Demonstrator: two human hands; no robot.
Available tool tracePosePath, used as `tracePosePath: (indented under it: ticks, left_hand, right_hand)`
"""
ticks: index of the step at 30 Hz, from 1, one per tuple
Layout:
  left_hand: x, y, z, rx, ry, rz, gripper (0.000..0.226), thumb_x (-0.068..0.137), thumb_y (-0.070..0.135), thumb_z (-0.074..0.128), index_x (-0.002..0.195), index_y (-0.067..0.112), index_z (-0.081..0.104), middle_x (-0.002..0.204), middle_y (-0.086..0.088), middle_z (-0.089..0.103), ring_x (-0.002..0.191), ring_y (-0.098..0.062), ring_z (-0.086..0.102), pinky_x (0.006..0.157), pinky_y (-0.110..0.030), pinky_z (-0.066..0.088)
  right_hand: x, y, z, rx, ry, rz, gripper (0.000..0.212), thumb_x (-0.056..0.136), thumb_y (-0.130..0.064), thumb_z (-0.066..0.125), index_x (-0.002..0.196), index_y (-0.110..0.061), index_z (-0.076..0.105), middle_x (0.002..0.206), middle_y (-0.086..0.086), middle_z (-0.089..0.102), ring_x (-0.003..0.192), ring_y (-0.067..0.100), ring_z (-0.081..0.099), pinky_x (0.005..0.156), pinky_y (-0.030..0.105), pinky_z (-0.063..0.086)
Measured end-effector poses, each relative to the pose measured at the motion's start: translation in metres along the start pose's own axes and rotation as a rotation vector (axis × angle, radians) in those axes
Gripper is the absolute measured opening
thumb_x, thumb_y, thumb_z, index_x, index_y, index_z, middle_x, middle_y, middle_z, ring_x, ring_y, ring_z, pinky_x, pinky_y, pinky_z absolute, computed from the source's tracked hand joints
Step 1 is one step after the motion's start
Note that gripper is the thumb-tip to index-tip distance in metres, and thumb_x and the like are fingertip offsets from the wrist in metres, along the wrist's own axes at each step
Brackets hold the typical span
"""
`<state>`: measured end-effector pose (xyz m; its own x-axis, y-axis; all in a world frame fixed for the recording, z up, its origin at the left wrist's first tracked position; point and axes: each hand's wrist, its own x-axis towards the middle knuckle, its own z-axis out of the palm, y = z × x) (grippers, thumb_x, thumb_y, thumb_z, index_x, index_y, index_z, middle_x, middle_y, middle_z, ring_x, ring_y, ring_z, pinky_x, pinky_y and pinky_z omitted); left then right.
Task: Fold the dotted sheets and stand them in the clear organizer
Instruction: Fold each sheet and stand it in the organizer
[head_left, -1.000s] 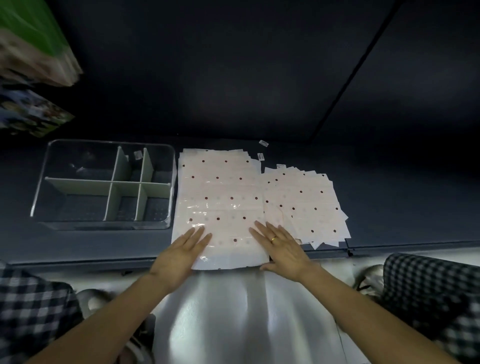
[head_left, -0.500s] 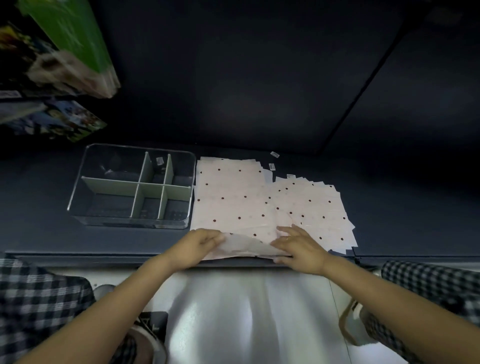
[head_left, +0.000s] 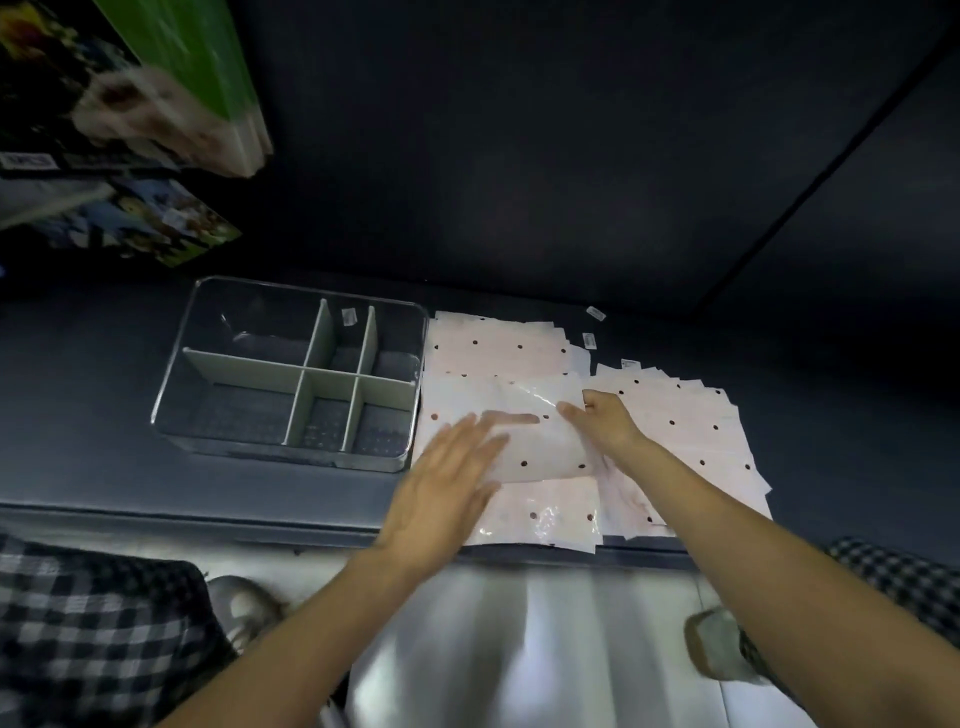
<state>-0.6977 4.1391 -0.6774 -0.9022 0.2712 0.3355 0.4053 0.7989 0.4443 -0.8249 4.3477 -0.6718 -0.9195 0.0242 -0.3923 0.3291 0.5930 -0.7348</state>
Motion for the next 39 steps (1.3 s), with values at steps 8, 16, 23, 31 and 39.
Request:
tracePosePath:
  ticks: [8, 16, 23, 31, 39]
  left_hand:
    - [-0.024, -0.036, 0.050, 0.244, -0.537, -0.099, 0.072, 0.097, 0.056, 0.021, 0.148, 0.021, -0.016, 0.151, 0.003, -0.028, 0.135, -0.022, -0.034, 0.112, -0.039, -0.023]
    - [-0.027, -0.042, 0.061, 0.290, -0.555, -0.096, 0.068, 0.091, 0.067, 0.017, 0.147, 0.040, -0.011, 0.155, -0.011, -0.025, 0.143, -0.027, -0.023, 0.117, -0.041, -0.014]
    - [-0.022, -0.045, 0.054, 0.266, -0.620, -0.170, 0.069, 0.085, 0.074, 0.020, 0.144, 0.051, -0.007, 0.154, -0.012, -0.028, 0.144, -0.026, -0.018, 0.117, -0.036, -0.006]
    - [-0.015, -0.046, 0.045, 0.269, -0.654, -0.200, 0.067, 0.083, 0.076, 0.029, 0.143, 0.056, 0.004, 0.156, -0.011, -0.022, 0.143, -0.027, -0.001, 0.117, -0.038, 0.006]
    - [-0.009, -0.047, 0.045, 0.238, -0.653, -0.105, 0.068, 0.087, 0.072, 0.027, 0.147, 0.046, 0.010, 0.157, 0.003, -0.021, 0.143, -0.020, -0.024, 0.115, -0.035, -0.016]
  right_hand:
    - [0.034, 0.016, 0.030, -0.062, 0.104, 0.070, 0.040, 0.093, -0.030, 0.053, 0.062, -0.017, 0.032, 0.064, -0.003, 0.032, 0.058, 0.013, 0.032, 0.055, 0.026, 0.027]
    - [-0.003, 0.039, 0.033, 0.100, 0.127, 0.096, 0.056, 0.086, -0.042, 0.064, 0.129, -0.019, 0.038, 0.096, -0.001, 0.051, 0.096, 0.016, 0.049, 0.078, 0.024, 0.035]
    - [-0.014, 0.047, 0.030, -0.155, 0.113, -0.003, 0.052, 0.089, -0.016, 0.062, 0.134, -0.010, 0.035, 0.071, 0.001, 0.049, 0.069, 0.017, 0.050, 0.066, 0.028, 0.041]
    - [-0.050, 0.048, 0.049, -0.629, 0.019, -0.665, 0.039, 0.093, -0.019, 0.055, 0.132, -0.010, 0.053, 0.138, 0.012, 0.050, 0.130, 0.029, 0.042, 0.113, 0.037, 0.029]
    - [-0.054, 0.090, 0.029, -0.956, -0.164, -0.761, 0.051, 0.101, -0.038, 0.034, 0.147, -0.016, 0.029, 0.155, -0.003, 0.020, 0.146, 0.019, 0.011, 0.117, 0.035, -0.008]
